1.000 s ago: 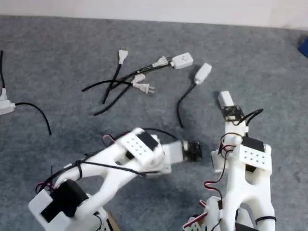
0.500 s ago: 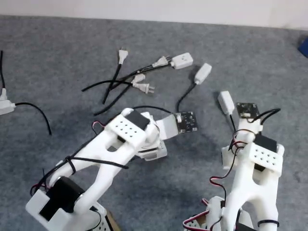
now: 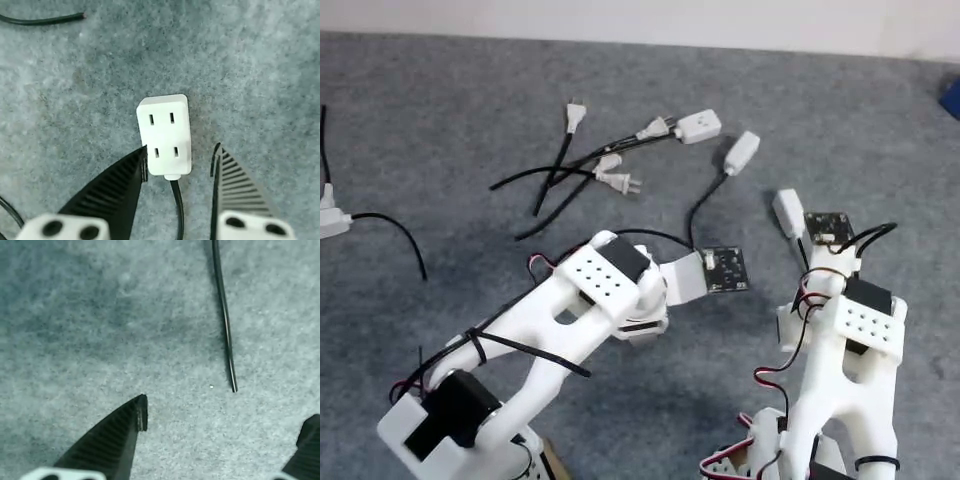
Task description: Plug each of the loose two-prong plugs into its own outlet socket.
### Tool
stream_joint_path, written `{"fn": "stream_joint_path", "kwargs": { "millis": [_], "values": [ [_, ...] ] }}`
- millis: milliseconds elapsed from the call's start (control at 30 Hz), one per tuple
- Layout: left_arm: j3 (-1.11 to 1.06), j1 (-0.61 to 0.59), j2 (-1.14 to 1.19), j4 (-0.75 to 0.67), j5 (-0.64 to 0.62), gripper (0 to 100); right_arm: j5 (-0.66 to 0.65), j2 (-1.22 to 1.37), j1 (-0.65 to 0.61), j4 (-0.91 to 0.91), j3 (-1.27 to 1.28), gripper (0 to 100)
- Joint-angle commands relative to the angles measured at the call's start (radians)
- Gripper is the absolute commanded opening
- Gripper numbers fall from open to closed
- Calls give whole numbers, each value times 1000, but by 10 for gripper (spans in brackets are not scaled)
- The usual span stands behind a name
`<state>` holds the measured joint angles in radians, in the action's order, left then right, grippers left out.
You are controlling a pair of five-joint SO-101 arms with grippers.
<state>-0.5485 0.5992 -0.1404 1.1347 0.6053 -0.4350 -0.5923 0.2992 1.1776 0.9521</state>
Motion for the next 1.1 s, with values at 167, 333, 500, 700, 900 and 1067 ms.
{"fn": "stream_joint_path", "kwargs": {
  "millis": [167, 333, 500, 700, 900, 1067],
  "values": [
    [122, -13, -27, 14, -95, 210, -3, -19, -13, 2, -44, 440],
    [260, -96, -21, 9, -272, 210, -2, -19, -15, 2, -45, 440],
    [308, -170, -19, 12, -396, 210, 44, -21, -70, 2, -45, 440],
    [306, -268, -24, 37, -416, 210, 60, 7, -140, 22, -163, 440],
    [315, -475, -21, 34, -684, 210, 60, 214, -139, 116, -469, 440],
    [249, -533, -15, -72, -755, 210, 61, 472, -168, 196, -785, 440]
  ]
}}
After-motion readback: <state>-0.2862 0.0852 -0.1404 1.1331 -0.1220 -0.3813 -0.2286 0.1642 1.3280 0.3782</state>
